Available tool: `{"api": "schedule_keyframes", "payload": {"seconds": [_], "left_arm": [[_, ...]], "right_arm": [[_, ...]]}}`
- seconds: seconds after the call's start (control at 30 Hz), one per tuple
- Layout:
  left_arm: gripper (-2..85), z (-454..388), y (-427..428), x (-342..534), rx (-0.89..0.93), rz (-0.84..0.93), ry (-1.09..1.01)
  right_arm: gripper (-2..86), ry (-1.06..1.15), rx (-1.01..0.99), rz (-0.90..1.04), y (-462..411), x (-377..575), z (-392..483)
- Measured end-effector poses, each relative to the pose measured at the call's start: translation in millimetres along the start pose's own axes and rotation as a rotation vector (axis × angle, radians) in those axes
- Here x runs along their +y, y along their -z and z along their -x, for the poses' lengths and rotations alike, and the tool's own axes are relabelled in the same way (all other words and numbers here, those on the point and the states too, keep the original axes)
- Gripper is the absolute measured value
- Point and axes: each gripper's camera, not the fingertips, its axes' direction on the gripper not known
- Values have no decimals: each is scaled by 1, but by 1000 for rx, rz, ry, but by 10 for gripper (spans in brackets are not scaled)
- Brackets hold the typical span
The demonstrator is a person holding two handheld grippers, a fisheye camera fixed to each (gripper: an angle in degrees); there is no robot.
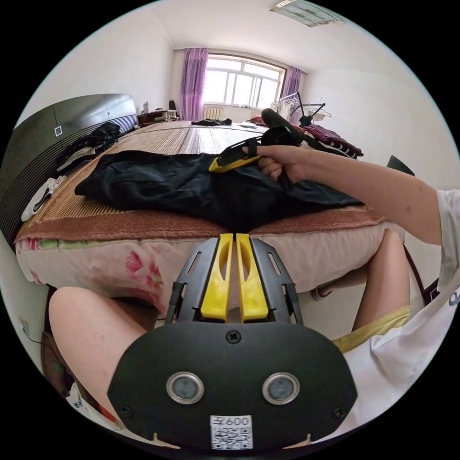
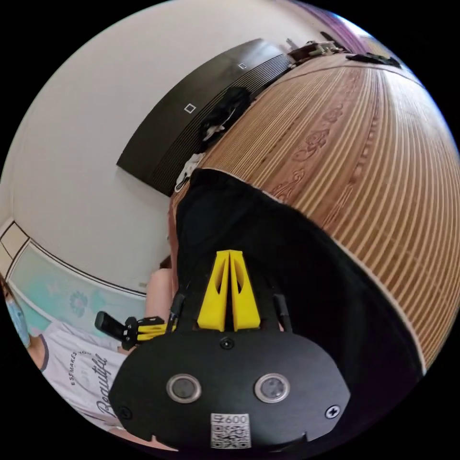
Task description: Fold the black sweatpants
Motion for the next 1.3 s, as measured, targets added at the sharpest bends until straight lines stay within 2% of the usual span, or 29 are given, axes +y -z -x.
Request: {"api": "schedule_keyframes", "payload": {"seconds": [0.1,0.17,0.23,0.3,0.43,0.5,0.57,0.7,0.77,0.9,1.0,1.07,1.13,1.2,1.27,1.3], "left_arm": [[16,7,-7,1,10,-7,4],[17,10,-10,1,12,-8,-1],[18,13,-13,0,12,-6,-10],[19,15,-15,-1,7,-1,-27],[21,23,-20,0,20,-1,-22],[21,26,-22,0,26,0,-19],[22,27,-24,0,24,-3,-22],[20,29,-27,0,16,-6,-45],[20,30,-27,-2,19,-3,-49],[19,34,-26,-5,27,3,-45],[20,34,-25,-5,24,-4,-45],[20,36,-23,-5,31,-7,-37],[21,37,-22,-5,36,-10,-28],[21,36,-20,-4,29,-21,-23],[21,32,-17,-4,14,-27,-32],[21,30,-15,-4,4,-29,-47]], "right_arm": [[-8,77,-10,7,3,-9,20],[-8,150,-37,107,-11,-11,34],[-8,165,56,143,-18,-11,32],[-8,148,35,118,-12,-16,17],[-8,-73,189,-186,47,-19,-24],[-8,-68,208,-219,58,-18,-24],[-8,37,71,-127,45,-24,-4],[-8,229,-63,59,-5,-33,49],[-8,273,-242,181,-38,-44,64],[-8,243,-131,227,-47,-65,57],[-9,10,-40,-27,-5,-83,21],[-9,-257,150,-330,43,-63,4],[-9,-269,131,-452,67,-43,10],[-9,-133,-8,-405,72,-36,30],[-9,15,-161,-83,46,-24,75],[-9,46,-174,-4,37,-16,90]]}}
